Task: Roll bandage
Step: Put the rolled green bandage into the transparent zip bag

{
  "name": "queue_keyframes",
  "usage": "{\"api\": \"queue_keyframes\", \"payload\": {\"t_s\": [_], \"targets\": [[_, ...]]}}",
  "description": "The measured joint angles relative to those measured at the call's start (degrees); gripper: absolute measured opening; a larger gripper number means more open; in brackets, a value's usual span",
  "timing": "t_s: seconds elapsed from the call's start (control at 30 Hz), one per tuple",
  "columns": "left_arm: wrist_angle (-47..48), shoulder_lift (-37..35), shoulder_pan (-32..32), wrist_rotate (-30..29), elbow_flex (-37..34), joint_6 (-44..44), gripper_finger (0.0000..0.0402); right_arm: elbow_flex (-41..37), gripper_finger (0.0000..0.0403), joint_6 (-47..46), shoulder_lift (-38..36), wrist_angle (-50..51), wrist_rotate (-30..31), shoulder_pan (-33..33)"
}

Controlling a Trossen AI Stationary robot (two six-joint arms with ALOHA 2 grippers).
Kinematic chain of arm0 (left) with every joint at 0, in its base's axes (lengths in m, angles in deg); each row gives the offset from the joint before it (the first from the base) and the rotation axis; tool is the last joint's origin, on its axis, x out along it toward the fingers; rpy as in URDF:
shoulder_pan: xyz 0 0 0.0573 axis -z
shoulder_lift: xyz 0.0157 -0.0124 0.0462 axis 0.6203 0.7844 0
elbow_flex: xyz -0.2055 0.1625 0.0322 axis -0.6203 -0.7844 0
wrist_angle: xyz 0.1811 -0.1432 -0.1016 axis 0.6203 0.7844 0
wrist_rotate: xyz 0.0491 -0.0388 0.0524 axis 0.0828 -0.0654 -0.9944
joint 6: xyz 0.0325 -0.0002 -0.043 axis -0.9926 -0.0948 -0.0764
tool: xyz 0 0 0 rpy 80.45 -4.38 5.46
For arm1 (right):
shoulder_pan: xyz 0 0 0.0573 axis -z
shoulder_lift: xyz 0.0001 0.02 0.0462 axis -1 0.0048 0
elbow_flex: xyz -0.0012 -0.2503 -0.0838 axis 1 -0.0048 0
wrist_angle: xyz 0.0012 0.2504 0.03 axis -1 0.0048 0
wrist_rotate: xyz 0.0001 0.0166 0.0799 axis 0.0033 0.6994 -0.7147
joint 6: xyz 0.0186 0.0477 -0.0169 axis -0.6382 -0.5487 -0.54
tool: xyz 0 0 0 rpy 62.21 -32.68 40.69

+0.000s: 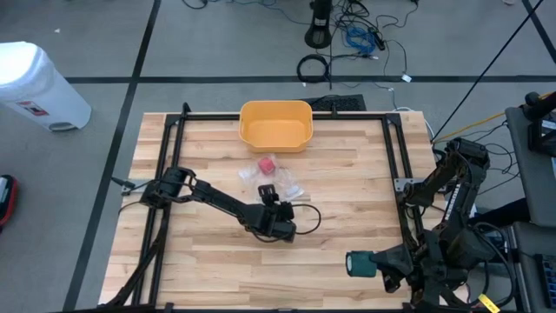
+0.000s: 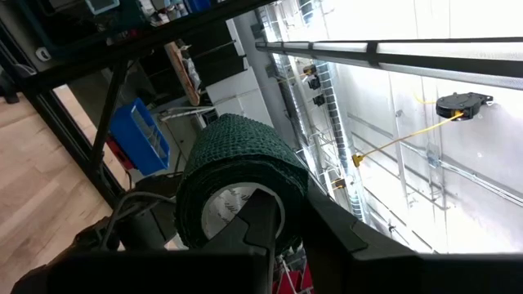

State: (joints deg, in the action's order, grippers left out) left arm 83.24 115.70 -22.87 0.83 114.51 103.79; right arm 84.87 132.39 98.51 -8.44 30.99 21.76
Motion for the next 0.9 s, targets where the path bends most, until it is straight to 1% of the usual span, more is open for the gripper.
{"api": "queue_keyframes", "payload": {"t_s": [0.33, 0.5, 0.9], "targets": [[0.4, 0.0, -0.1, 0.8, 0.0, 0.0, 0.0194, 0.0, 0.0038, 0.0, 0.0, 0.0, 0.0, 0.0], [0.6, -0.1, -0.5, 0.9, -1.1, 0.1, 0.0194, 0.0, 0.0038, 0.0, 0.0, 0.0, 0.0, 0.0], [1.6, -0.1, -0.5, -7.3, -1.7, 0.5, 0.0194, 0.0, 0.0038, 0.0, 0.0, 0.0, 0.0, 0.0]]}}
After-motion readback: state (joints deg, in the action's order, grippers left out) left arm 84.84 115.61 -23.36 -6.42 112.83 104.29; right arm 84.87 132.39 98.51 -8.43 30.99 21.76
